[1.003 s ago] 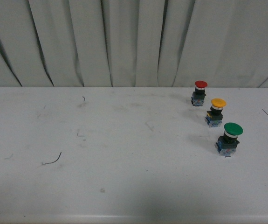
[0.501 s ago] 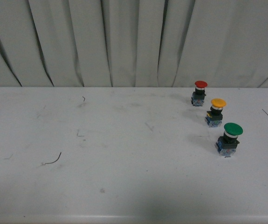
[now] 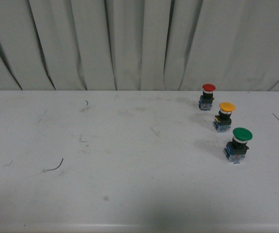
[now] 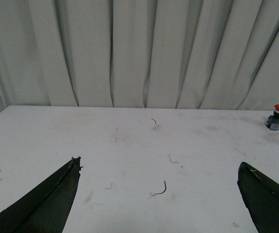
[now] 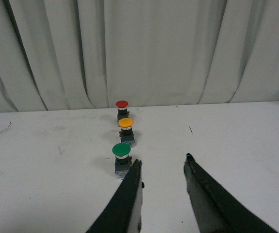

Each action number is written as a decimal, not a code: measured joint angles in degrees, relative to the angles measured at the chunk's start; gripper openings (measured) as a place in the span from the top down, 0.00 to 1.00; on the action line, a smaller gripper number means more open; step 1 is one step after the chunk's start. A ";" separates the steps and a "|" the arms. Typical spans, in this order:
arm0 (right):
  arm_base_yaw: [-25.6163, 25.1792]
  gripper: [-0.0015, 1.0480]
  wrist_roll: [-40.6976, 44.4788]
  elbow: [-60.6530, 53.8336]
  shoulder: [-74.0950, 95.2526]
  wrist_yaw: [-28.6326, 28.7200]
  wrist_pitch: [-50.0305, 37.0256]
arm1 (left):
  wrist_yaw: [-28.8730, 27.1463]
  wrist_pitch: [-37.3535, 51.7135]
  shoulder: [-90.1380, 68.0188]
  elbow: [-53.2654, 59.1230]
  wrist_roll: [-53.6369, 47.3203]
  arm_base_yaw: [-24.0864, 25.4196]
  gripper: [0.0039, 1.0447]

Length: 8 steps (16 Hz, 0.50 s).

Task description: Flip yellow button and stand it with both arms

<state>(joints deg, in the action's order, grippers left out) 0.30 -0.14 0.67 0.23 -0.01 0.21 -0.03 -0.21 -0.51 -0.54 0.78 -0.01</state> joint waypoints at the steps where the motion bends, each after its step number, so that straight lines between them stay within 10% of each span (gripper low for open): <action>1: 0.00 0.63 0.02 0.00 0.00 0.00 0.00 | 0.00 0.00 0.00 0.00 0.00 0.00 0.06; 8: 0.00 0.05 0.00 0.00 0.00 0.00 0.00 | 0.00 0.00 0.00 0.00 0.00 0.00 0.06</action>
<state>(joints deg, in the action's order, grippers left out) 0.30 -0.14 0.67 0.23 -0.01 0.21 -0.03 -0.21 -0.51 -0.54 0.78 -0.01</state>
